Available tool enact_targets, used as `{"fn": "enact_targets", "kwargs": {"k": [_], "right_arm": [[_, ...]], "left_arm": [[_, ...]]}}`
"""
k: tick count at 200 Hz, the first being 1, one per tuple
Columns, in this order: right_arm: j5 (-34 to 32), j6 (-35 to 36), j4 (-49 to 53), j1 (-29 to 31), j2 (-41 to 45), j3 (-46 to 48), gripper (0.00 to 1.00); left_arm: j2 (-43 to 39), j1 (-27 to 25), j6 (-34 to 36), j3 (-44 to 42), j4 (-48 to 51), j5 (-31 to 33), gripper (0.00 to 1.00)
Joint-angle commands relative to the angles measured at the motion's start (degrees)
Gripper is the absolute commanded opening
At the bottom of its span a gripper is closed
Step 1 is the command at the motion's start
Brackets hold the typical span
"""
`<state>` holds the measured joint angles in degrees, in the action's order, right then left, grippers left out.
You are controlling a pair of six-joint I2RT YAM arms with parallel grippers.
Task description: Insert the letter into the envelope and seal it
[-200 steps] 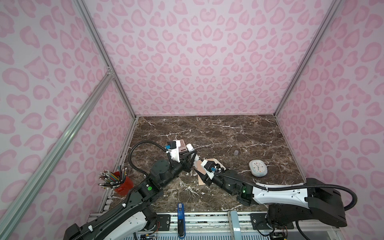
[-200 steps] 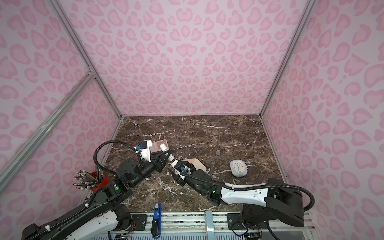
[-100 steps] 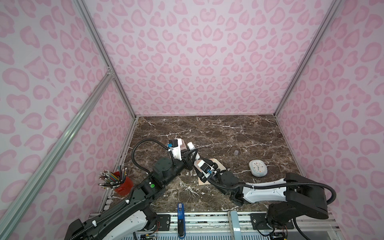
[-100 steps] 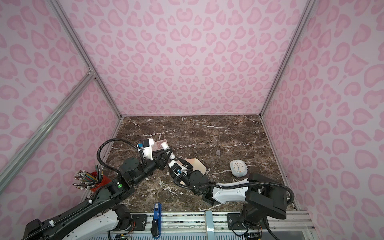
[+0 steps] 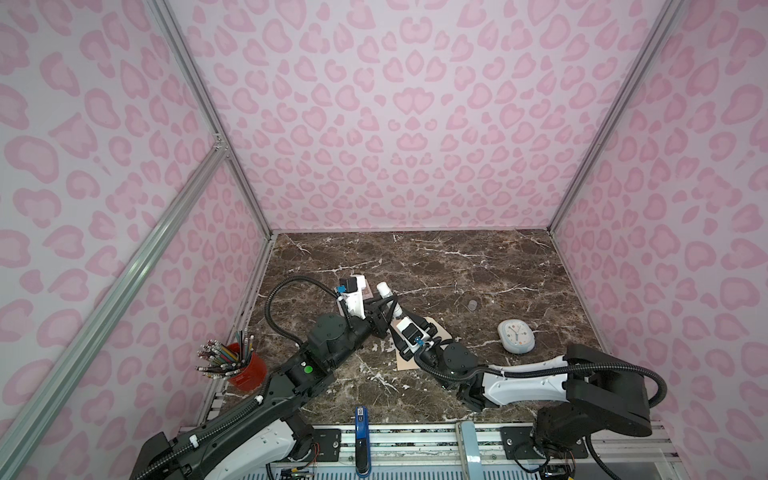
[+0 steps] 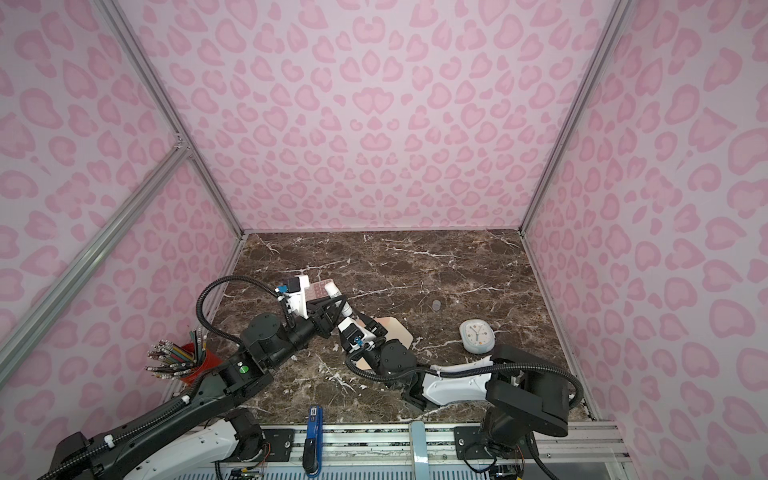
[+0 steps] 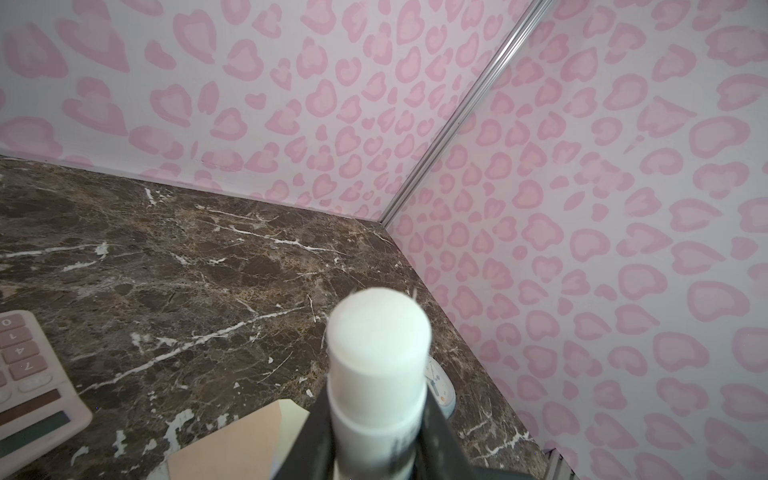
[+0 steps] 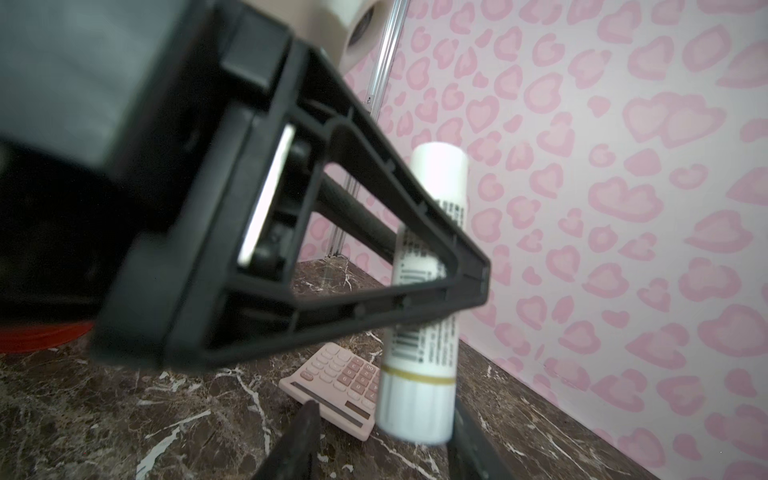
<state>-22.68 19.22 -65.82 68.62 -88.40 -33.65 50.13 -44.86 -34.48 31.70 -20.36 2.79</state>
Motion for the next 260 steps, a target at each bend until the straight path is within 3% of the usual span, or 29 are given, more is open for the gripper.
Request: {"fn": "enact_targets", "kwargs": {"k": [1,40,112,160,197,260], "right_arm": [[-2.12,0.16,-2.76,-0.05,-0.41,-0.57,0.50],[-2.67,-0.41,-2.49,-0.06,-0.63,-0.86,0.47],[-0.81,-2.07,-0.55,-0.06,0.39,-1.35,0.17],[1.80,-4.27,2.29,-0.02,3.24,-0.66,0.09],[8.65,-9.89,6.24,-1.00,8.35,1.21,0.07],[26.96,-23.35,17.91,-4.36,20.47,2.87,0.04]], "left_arm": [[-0.15,-0.03,-0.41,0.03,-1.00,-0.56,0.04],[-0.40,-0.01,-0.34,0.16,-0.98,-0.59,0.04],[1.23,0.03,-0.79,-0.23,-1.94,-1.81,0.04],[1.67,0.11,-0.86,-0.57,-2.33,-3.14,0.04],[0.51,0.45,-0.80,-2.10,-4.21,-8.38,0.04],[-2.19,0.79,-0.77,-4.79,-12.04,-25.29,0.04]]}}
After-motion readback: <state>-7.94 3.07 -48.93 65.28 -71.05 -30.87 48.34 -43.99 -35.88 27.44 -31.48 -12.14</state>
